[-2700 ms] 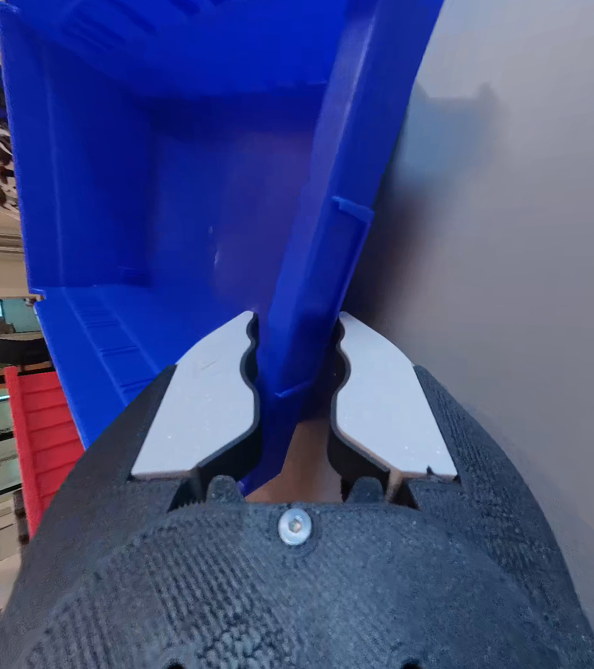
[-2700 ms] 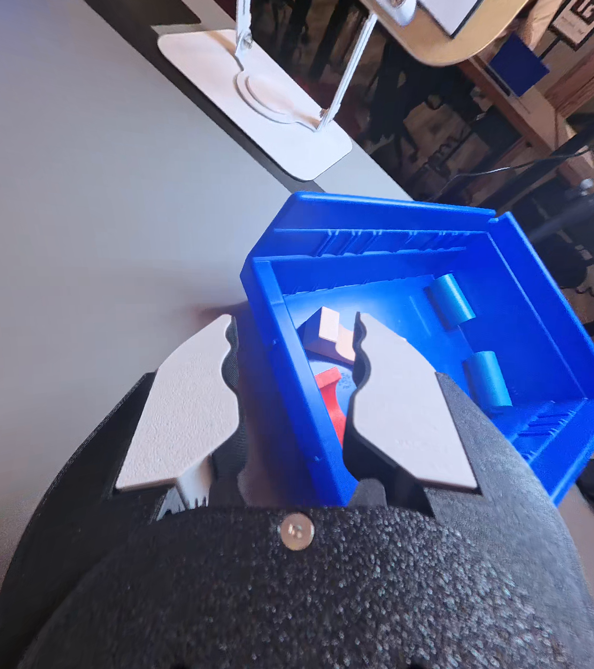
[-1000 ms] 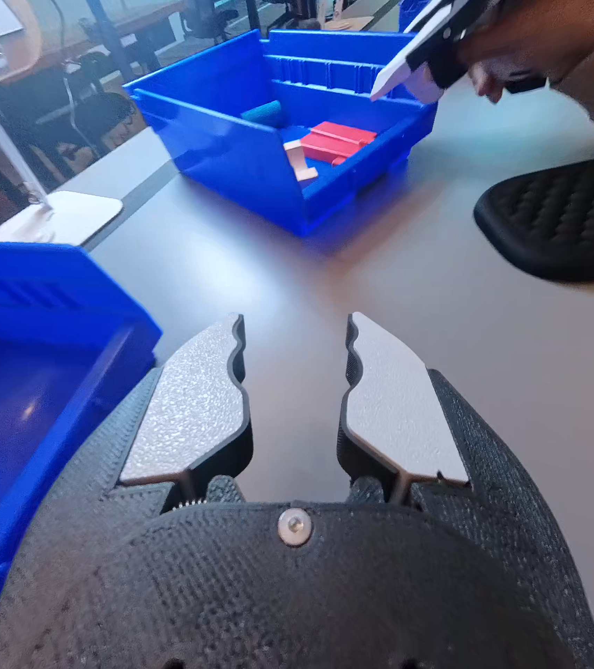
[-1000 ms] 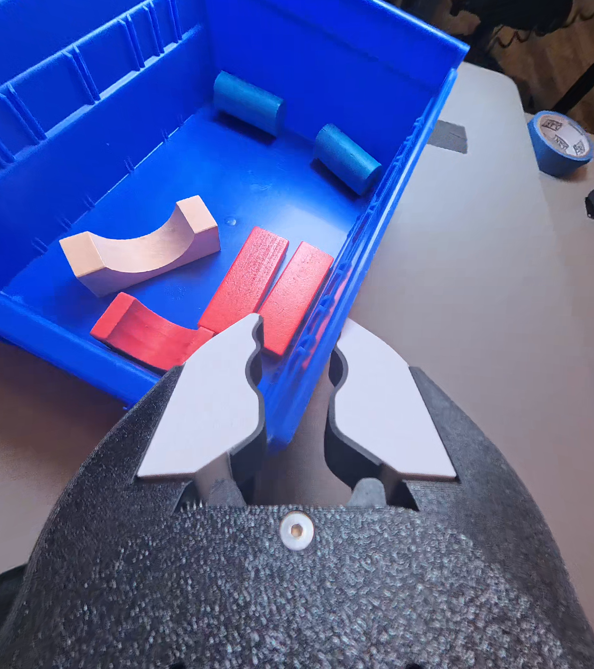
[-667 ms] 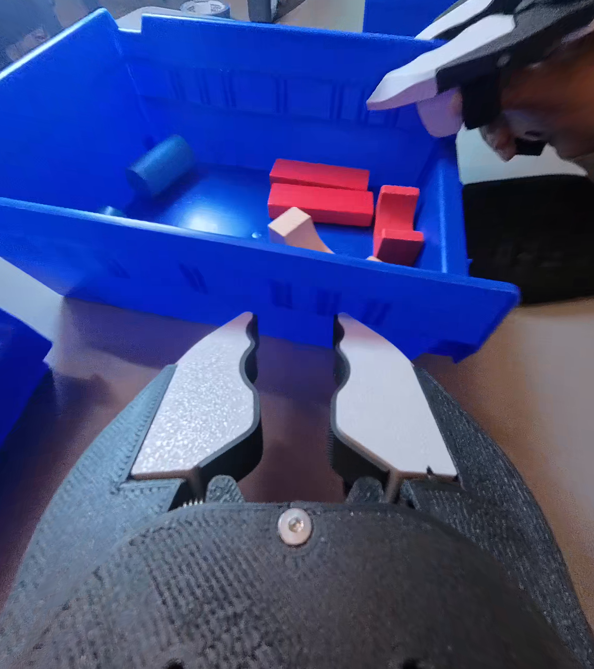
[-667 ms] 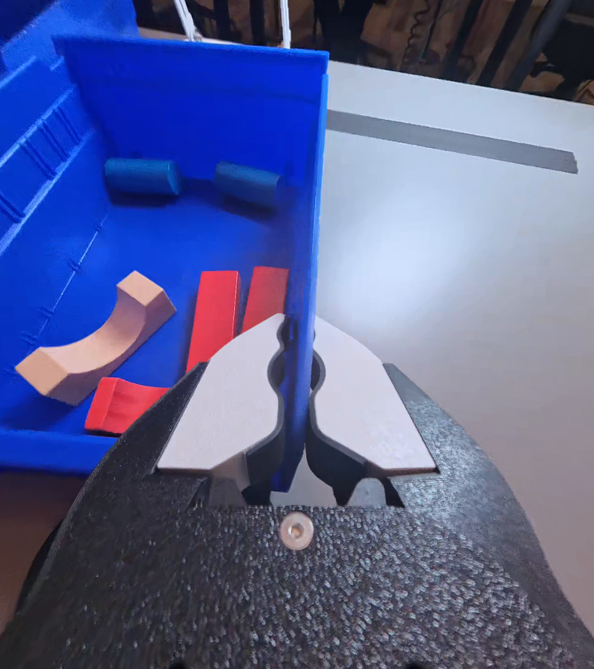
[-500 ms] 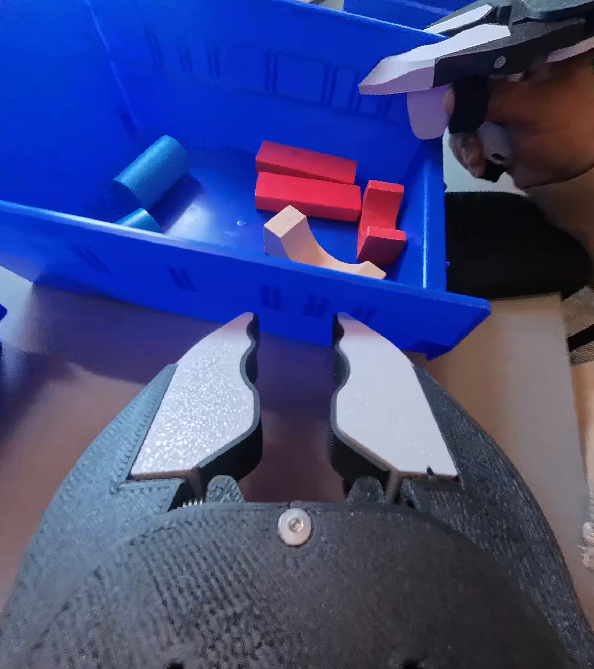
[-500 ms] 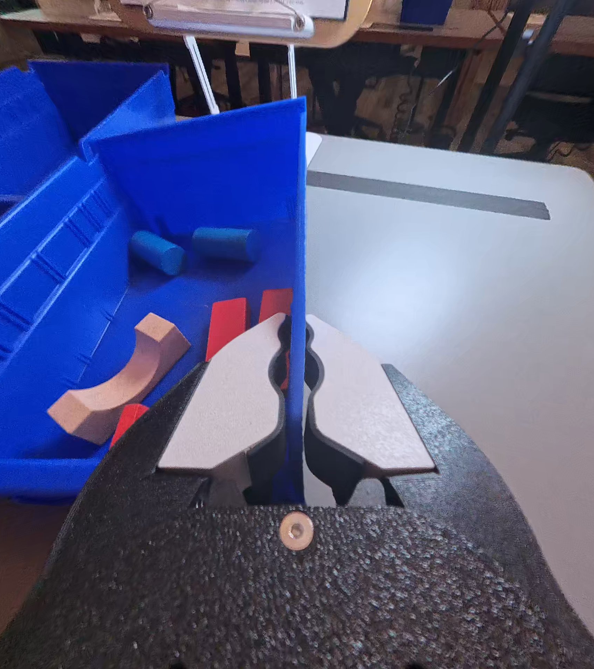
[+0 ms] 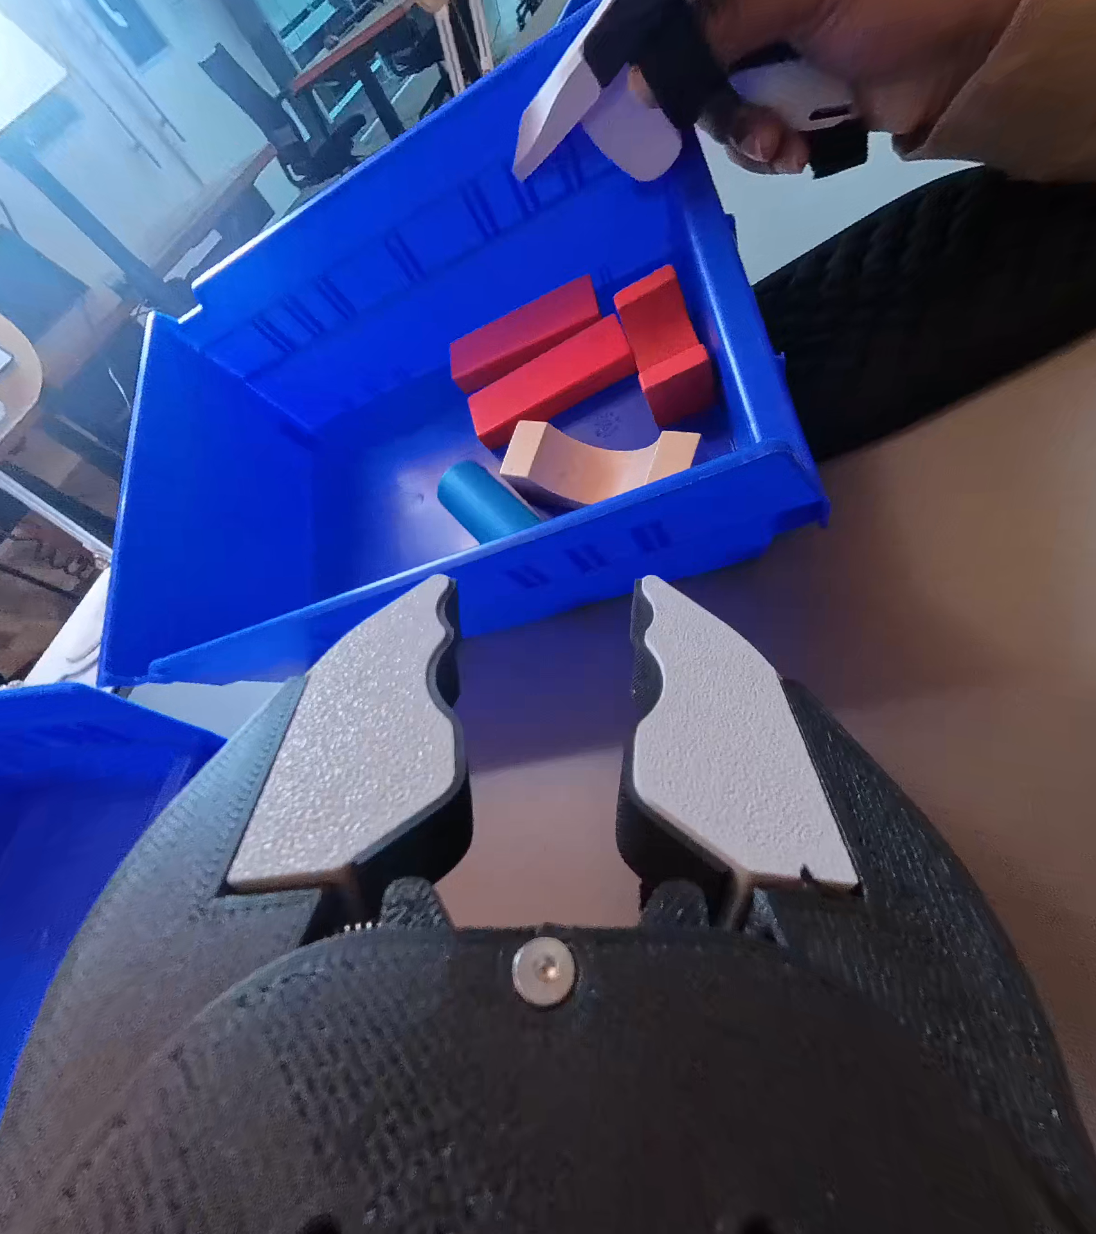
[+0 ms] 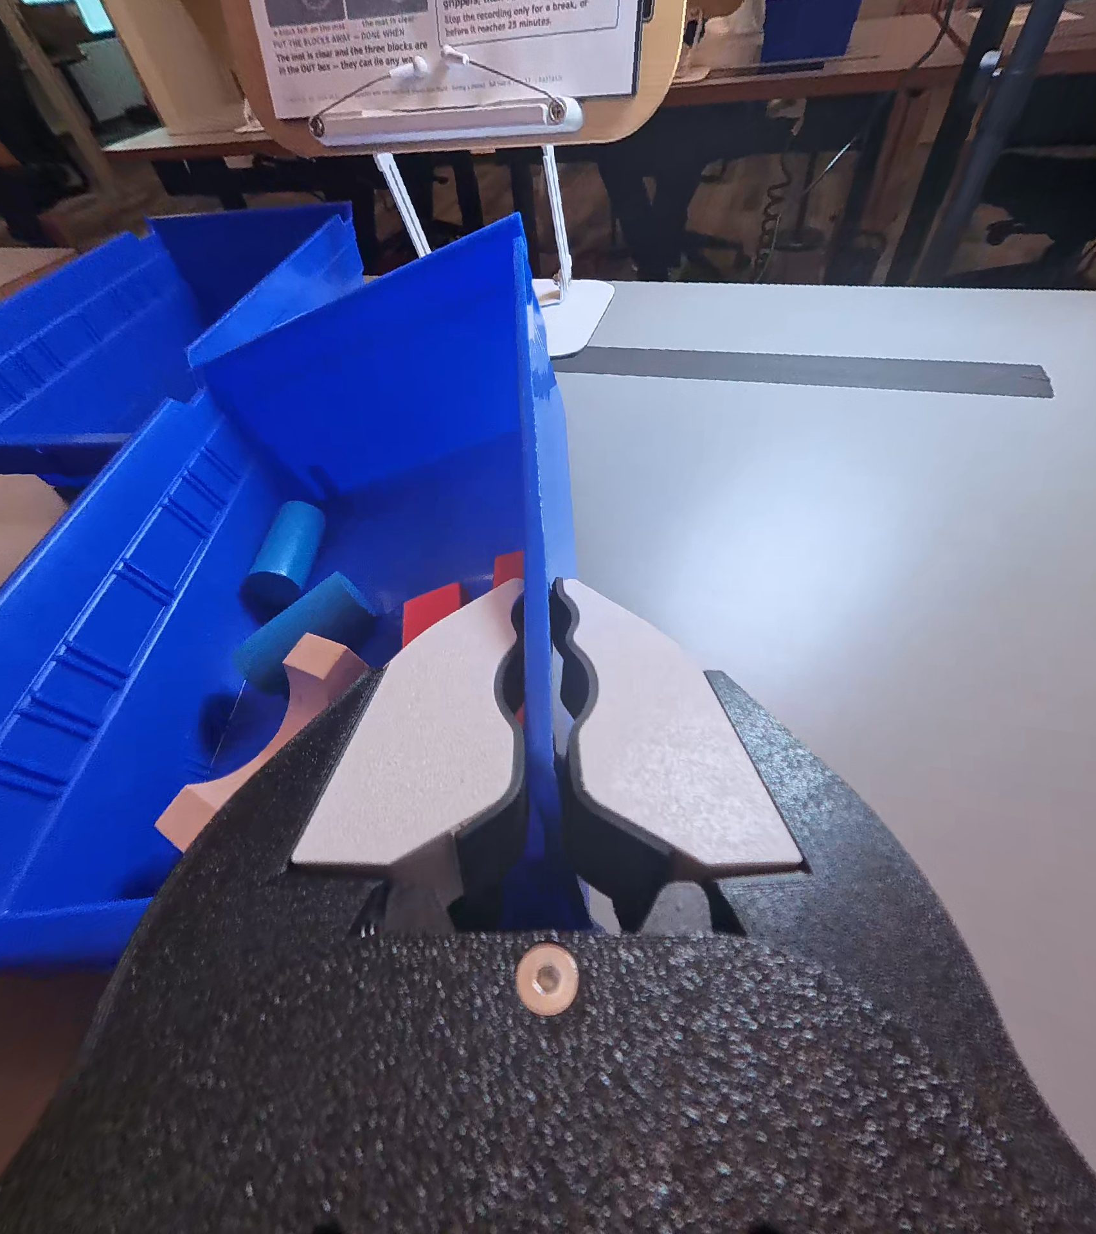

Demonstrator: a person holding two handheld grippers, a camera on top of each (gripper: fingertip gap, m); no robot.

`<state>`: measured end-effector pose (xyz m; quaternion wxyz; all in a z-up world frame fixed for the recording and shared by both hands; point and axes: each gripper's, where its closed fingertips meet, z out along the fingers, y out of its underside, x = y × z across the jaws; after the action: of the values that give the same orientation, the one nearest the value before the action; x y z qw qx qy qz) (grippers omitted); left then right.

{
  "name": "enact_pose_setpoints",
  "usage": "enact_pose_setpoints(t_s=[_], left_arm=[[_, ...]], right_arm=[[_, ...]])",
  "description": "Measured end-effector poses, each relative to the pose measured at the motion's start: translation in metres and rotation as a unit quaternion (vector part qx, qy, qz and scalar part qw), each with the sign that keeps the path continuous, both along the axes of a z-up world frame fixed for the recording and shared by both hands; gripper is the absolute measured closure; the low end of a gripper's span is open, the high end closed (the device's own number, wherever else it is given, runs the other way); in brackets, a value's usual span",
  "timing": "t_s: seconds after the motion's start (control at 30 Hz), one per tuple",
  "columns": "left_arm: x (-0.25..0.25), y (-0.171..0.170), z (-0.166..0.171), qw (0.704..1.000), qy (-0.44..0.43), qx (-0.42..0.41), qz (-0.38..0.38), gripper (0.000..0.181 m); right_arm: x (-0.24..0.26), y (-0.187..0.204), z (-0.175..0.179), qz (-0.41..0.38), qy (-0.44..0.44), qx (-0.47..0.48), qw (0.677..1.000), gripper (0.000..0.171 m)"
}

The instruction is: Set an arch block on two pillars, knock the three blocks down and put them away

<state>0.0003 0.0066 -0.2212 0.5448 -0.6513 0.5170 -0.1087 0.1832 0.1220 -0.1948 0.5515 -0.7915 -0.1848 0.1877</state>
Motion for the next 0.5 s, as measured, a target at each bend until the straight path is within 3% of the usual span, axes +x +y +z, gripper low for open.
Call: enact_pose_setpoints(t_s=[0.23,0.5], left_arm=[[0.001,0.004,0.000,1.000,0.015,0.003,-0.001,0.131],[-0.006,0.006,0.020,0.995,0.074,0.071,-0.015,0.138]], right_arm=[[0.000,-0.005,-0.002,0.017,0.034,-0.016,0.999,0.167],[0.003,-0.019,0.009,0.048,0.017,-0.020,0.999,0.167]])
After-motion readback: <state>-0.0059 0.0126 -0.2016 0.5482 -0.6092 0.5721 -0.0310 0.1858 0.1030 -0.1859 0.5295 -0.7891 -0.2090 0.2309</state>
